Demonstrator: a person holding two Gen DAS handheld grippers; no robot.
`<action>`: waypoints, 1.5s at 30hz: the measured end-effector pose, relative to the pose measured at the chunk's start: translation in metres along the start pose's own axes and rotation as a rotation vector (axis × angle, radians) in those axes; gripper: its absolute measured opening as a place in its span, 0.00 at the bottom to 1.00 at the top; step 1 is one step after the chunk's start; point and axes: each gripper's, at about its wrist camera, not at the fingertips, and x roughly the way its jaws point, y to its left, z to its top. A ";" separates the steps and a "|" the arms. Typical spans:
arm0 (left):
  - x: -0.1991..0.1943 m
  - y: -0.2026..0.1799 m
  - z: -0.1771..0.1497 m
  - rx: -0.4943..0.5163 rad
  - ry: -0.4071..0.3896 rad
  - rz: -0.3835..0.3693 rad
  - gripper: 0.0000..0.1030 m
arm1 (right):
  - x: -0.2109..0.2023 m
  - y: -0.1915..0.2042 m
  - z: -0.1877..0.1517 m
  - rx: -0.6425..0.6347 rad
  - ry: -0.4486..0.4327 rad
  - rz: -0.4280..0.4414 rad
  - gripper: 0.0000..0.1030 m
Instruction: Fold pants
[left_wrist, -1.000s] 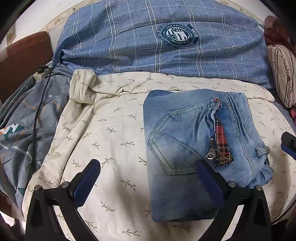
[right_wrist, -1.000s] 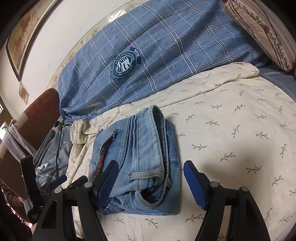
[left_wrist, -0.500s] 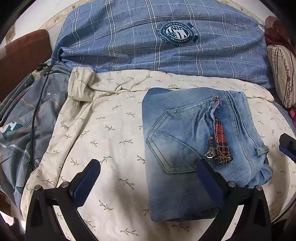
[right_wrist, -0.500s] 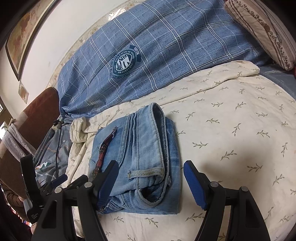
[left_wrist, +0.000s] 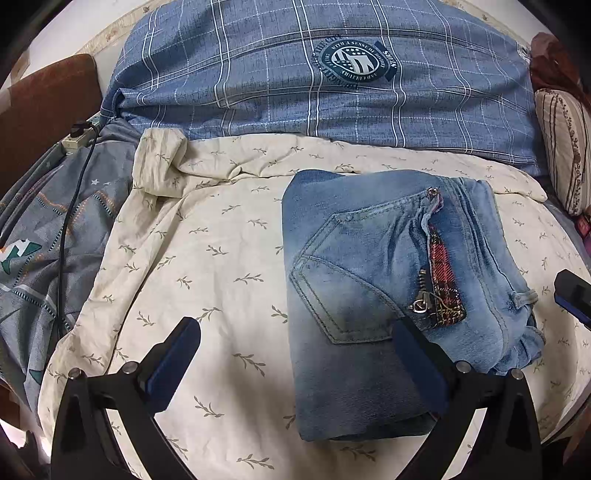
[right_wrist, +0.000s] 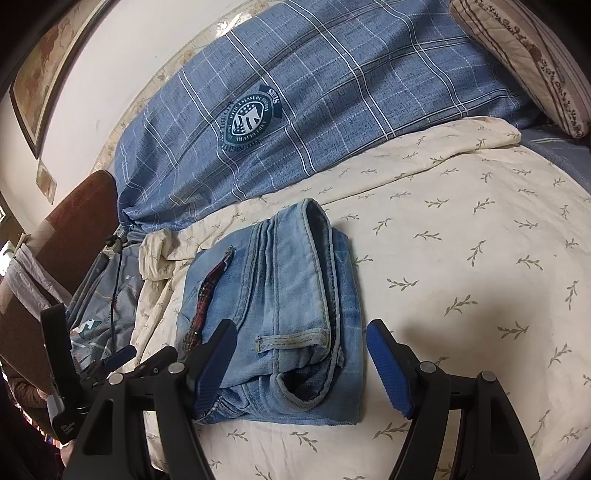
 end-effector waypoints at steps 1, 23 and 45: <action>0.001 0.001 0.000 -0.001 0.001 -0.001 1.00 | 0.000 0.000 0.000 0.001 0.001 0.000 0.73; 0.006 0.001 0.000 -0.014 0.030 -0.020 1.00 | 0.003 0.001 -0.002 0.004 0.016 -0.002 0.74; 0.011 0.004 -0.001 -0.042 0.058 -0.042 1.00 | 0.004 -0.001 -0.002 0.014 0.018 0.004 0.74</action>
